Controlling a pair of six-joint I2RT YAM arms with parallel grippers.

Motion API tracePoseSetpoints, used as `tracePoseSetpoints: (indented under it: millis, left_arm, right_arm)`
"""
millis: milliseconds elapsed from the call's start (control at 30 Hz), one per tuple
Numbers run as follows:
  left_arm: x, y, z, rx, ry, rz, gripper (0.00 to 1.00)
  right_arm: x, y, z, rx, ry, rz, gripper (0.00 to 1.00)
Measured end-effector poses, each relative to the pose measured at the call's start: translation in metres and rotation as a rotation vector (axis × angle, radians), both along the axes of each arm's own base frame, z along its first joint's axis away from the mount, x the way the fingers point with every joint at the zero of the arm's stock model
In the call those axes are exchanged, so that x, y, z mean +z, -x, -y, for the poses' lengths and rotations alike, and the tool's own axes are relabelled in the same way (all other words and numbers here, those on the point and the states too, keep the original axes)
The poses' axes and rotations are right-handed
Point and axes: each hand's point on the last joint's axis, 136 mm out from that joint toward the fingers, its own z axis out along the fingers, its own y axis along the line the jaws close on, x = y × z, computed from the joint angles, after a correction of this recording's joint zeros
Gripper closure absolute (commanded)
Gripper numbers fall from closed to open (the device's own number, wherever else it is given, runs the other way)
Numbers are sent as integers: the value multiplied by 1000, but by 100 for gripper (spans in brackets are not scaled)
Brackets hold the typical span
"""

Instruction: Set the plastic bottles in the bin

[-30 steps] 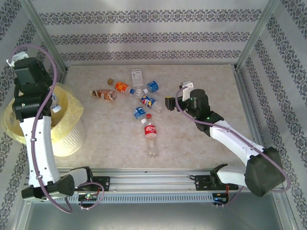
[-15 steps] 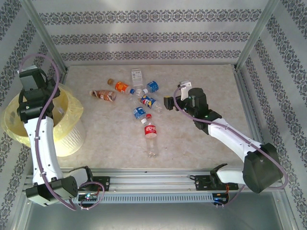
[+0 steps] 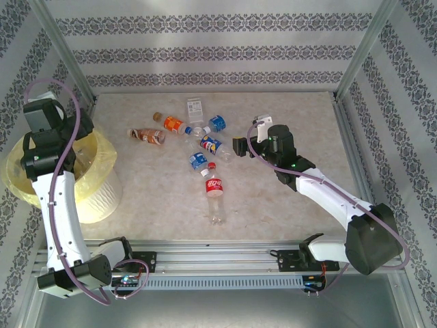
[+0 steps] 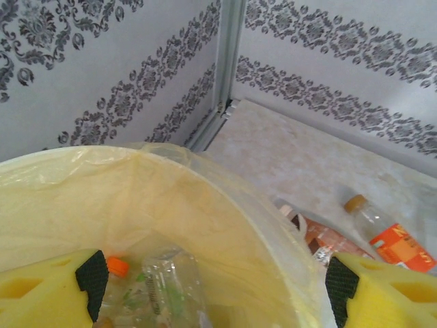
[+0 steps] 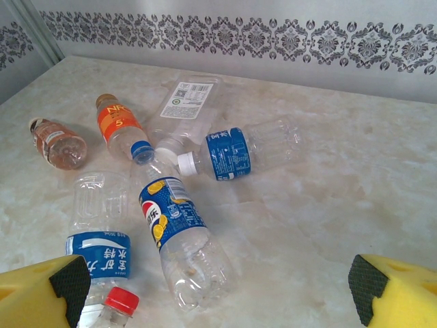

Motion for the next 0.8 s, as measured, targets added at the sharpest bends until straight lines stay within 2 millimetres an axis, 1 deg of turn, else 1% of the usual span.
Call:
tracePoseSetpoints:
  millis: [67,167,400,567,667,800]
  left_arm:
    - [5,-1,2,6,28,27,15]
    - [7,-4,8,9,64,47,14]
    - [5,-15,39,-33,91,51,10]
    - [6,-25,65,-79,77,47,6]
    - [6,-33,79,-106,75,43,3]
    - [10,-53,108,-171,69,54,0]
  right_arm:
    - [0,0,0,0,0,0,2]
    - [0,0,0,0,-1,0,2]
    - [2,0,0,-6,-14,-3,2]
    - [10,3,2,-7,-24,16,2]
    - [11,4,2,-7,-25,19,2]
    - [9,5,2,-7,-23,15,2]
